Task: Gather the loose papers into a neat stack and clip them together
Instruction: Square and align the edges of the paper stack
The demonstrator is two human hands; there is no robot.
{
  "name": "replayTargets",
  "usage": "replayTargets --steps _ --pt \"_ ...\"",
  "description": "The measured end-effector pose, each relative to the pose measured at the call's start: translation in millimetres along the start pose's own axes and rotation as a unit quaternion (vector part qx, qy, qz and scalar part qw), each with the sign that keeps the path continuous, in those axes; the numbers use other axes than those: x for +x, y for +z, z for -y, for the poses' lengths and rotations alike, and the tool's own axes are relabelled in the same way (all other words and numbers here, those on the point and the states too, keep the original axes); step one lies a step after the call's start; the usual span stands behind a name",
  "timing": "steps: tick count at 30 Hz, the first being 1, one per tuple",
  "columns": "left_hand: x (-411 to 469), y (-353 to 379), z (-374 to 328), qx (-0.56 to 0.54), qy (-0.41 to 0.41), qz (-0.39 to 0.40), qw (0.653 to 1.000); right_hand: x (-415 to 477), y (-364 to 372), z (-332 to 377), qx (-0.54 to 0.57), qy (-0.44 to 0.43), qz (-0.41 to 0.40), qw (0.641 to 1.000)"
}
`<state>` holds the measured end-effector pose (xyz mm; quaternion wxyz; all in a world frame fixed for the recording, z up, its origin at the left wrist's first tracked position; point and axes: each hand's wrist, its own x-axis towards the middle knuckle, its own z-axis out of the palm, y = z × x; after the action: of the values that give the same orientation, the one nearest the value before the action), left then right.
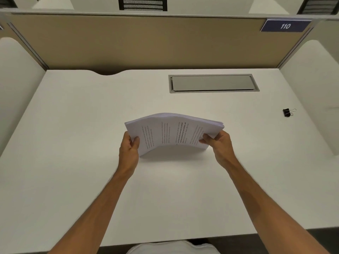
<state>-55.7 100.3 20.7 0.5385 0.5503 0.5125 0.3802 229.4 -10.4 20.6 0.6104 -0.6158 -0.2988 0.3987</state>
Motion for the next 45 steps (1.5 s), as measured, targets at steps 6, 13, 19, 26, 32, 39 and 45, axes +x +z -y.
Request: replayTargets --steps 6,13,19,26,32,39,45 --pt "0 3 6 0.020 -0.004 -0.034 0.999 1 3 -1 -0.010 -0.006 -0.009 1.000" --pt "-2 -1 22 0.047 -0.021 -0.010 0.999 -3 3 -9 -0.045 0.019 0.004 0.999" --pt "-3 -2 25 0.054 -0.017 -0.012 0.998 -4 4 -11 -0.037 0.013 0.000 0.999" --pt "-3 -1 27 0.075 -0.010 -0.011 0.997 -2 2 -16 -0.060 0.028 -0.009 0.998" --pt "-6 -3 30 0.083 -0.014 0.001 0.996 -5 2 -14 -0.079 0.028 -0.007 0.996" --pt "-2 -11 27 0.140 -0.006 -0.015 0.990 -2 -18 0 -0.244 0.008 -0.047 0.969" --pt "8 -24 23 0.199 0.006 -0.023 0.980 -3 -30 20 -0.293 -0.037 -0.038 0.955"
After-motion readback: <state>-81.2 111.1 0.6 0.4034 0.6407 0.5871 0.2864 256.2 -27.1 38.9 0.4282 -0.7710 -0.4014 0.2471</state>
